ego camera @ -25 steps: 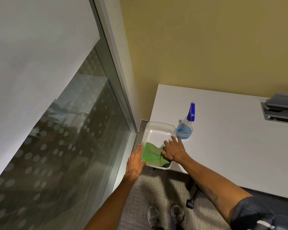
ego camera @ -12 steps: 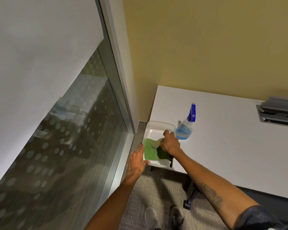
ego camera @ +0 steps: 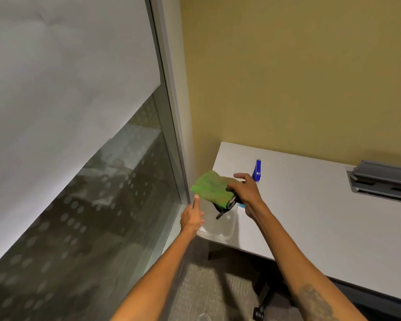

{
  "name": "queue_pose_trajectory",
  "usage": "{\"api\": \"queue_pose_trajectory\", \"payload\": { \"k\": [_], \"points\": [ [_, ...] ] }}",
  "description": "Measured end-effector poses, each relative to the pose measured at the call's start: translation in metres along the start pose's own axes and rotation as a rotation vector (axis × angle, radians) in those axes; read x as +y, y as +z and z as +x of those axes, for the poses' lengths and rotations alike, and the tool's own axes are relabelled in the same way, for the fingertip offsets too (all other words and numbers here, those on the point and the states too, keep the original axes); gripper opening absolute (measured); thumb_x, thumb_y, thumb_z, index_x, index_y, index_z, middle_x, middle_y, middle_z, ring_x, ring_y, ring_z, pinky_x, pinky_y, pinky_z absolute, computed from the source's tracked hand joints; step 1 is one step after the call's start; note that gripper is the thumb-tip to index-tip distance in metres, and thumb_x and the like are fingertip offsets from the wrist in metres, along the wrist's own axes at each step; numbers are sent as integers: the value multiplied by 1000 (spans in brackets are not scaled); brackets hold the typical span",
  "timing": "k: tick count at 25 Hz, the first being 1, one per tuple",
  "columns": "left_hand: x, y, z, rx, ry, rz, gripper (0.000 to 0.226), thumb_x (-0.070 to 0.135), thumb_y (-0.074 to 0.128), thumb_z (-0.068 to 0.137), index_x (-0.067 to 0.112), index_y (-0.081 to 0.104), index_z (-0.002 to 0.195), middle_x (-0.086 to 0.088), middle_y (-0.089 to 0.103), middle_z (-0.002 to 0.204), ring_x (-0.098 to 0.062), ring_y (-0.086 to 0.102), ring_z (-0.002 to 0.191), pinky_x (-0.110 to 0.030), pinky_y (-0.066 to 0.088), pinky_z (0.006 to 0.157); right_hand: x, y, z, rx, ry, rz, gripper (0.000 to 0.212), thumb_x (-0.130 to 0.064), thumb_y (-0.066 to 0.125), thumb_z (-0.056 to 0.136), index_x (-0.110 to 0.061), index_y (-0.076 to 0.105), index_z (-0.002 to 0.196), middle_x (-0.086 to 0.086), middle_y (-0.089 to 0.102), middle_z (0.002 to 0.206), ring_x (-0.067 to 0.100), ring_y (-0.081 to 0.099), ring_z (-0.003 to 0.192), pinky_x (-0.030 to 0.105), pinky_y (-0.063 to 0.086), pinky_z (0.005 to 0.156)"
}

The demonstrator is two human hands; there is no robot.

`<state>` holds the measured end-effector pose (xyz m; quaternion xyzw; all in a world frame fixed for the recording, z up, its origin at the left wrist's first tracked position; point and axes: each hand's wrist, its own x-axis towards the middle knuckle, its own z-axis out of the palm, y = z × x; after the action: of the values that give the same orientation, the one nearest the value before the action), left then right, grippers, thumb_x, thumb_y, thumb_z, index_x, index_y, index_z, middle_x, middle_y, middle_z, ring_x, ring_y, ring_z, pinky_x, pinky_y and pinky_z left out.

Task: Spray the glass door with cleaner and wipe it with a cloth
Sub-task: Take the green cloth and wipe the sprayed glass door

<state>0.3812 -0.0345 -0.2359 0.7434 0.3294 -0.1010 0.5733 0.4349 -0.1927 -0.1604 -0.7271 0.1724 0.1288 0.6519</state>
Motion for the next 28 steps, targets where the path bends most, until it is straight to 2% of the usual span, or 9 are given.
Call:
{"api": "queue_pose_trajectory", "payload": {
  "k": [3, 7, 10, 14, 17, 20, 23, 25, 28],
  "points": [
    [24, -3, -30, -153, -78, -576, 77, 68, 25, 101, 10, 46, 148, -21, 59, 140, -32, 63, 114, -43, 52, 95, 1, -18, -43, -85, -49, 164, 47, 1, 65, 85, -15, 57, 129, 8, 60, 91, 18, 61, 76, 25, 51, 58],
    [38, -9, -81, -146, 34, -868, 68, 62, 41, 100, 9, 53, 141, -16, 63, 133, -32, 63, 114, -47, 52, 98, 13, -50, -99, -187, -149, 223, 53, 6, 65, 85, -18, 55, 131, 12, 57, 108, 21, 61, 88, 25, 53, 61],
    [39, -17, -127, -113, 112, -892, 53, 45, 60, 98, 6, 61, 133, -12, 71, 116, -28, 68, 101, -48, 54, 97, 17, -75, -137, -293, -176, 274, 65, 8, 70, 84, -21, 51, 138, 14, 55, 117, 25, 63, 97, 28, 57, 64],
    [38, -30, -195, -86, 183, -956, 42, 36, 63, 97, 5, 66, 125, -18, 70, 124, -28, 68, 104, -45, 55, 95, 17, -98, -183, -572, -153, 287, 80, 6, 79, 77, -21, 47, 145, 17, 56, 134, 34, 65, 118, 37, 61, 84],
    [37, -51, -238, -109, 219, -945, 50, 39, 58, 99, 2, 63, 133, -22, 67, 130, -35, 65, 118, -50, 51, 104, 10, -101, -215, -729, -149, 245, 62, -21, 84, 77, -24, 62, 134, 6, 66, 129, 22, 68, 115, 34, 60, 87],
    [41, -78, -277, -182, 305, -866, 55, 40, 55, 101, -2, 60, 136, -27, 64, 133, -37, 63, 115, -54, 48, 109, -9, -92, -245, -760, -215, 266, 37, -48, 72, 89, -29, 73, 121, -3, 68, 104, 14, 61, 95, 31, 54, 87],
    [45, -105, -319, -211, 477, -797, 49, 35, 55, 101, -4, 60, 132, -27, 68, 122, -36, 68, 106, -51, 57, 97, -31, -76, -275, -764, -319, 310, 42, -55, 62, 93, -27, 74, 121, -5, 74, 116, 12, 67, 107, 34, 53, 94],
    [43, -124, -346, -166, 606, -752, 46, 32, 59, 100, -4, 61, 129, -26, 70, 118, -36, 69, 104, -52, 58, 94, -42, -64, -302, -806, -404, 334, 50, -54, 67, 91, -21, 69, 129, -1, 75, 122, 13, 71, 109, 30, 57, 89],
    [30, -159, -394, -57, 739, -695, 41, 34, 66, 95, 3, 68, 121, -25, 72, 117, -35, 71, 101, -50, 61, 87, -47, -43, -348, -816, -480, 326, 53, -54, 83, 77, -18, 71, 115, -4, 78, 96, 6, 73, 78, 19, 58, 65]
  ]
}}
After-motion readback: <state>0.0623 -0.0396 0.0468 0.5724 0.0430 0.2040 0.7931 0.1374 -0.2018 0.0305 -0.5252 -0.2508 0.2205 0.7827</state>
